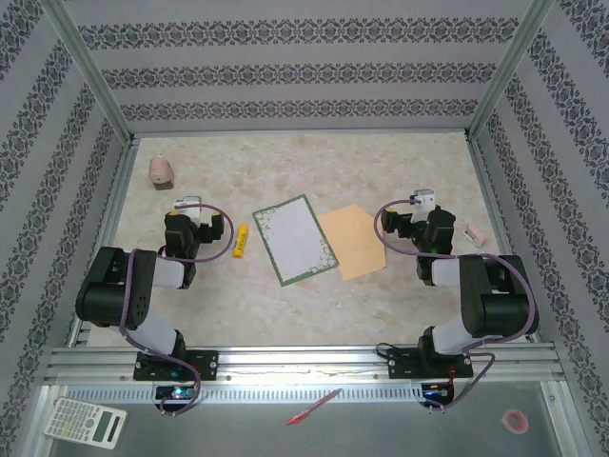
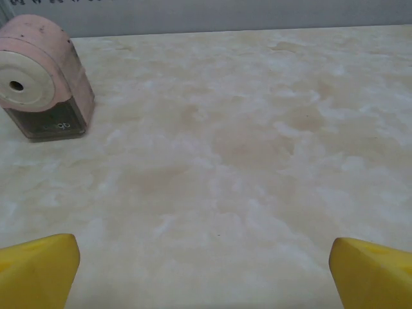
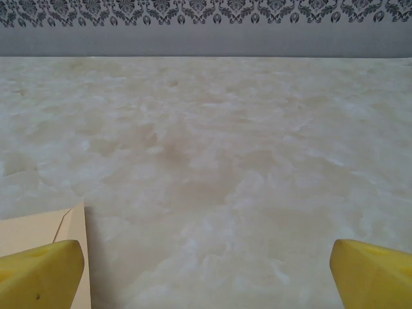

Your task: Place the letter into the envelope and seal it

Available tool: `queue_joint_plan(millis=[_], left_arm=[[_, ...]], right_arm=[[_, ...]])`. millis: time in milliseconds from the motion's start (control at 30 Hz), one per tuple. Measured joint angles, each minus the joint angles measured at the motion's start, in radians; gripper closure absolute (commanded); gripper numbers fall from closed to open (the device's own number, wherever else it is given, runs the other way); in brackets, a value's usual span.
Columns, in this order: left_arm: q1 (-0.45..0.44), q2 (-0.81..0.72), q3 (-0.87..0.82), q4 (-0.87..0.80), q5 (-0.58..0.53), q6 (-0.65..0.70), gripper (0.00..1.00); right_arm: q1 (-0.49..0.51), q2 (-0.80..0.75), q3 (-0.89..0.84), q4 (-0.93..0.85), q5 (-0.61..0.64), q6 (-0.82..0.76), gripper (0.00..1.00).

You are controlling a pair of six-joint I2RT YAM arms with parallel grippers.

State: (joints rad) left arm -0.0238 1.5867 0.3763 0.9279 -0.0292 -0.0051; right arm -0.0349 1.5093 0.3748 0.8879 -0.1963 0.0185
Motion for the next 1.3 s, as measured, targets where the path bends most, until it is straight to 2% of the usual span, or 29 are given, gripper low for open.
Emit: queue_joint_plan(millis=[233,467,800,1067,1167,1300], left_arm=[[0.000,0.000,0.000,0.000,0.047,0.010,0.00],[0.000,0.000,0.000,0.000,0.048,0.010,0.00],[0.007,0.000,0.000,0.000,0.028,0.009,0.00],[0.007,-0.001,-0.001,0.000,-0.011,-0.002,0.00],[0.007,-0.046,-0.007,-0.027,-0.035,-0.003,0.00],[0.008,-0.218,0.029,-0.193,-0.063,-0.011,0.00]], right_arm=[[0.000,0.000,0.000,0.000,0.014,0.000,0.02],[0.000,0.000,0.000,0.000,0.016,0.000,0.02],[0.000,0.000,0.000,0.000,0.018,0.000,0.02],[0.007,0.000,0.000,-0.001,0.101,0.005,0.02],[0.007,-0.001,0.000,-0.002,0.129,0.015,0.02],[0.006,-0.044,0.000,-0.034,0.157,0.033,0.02]])
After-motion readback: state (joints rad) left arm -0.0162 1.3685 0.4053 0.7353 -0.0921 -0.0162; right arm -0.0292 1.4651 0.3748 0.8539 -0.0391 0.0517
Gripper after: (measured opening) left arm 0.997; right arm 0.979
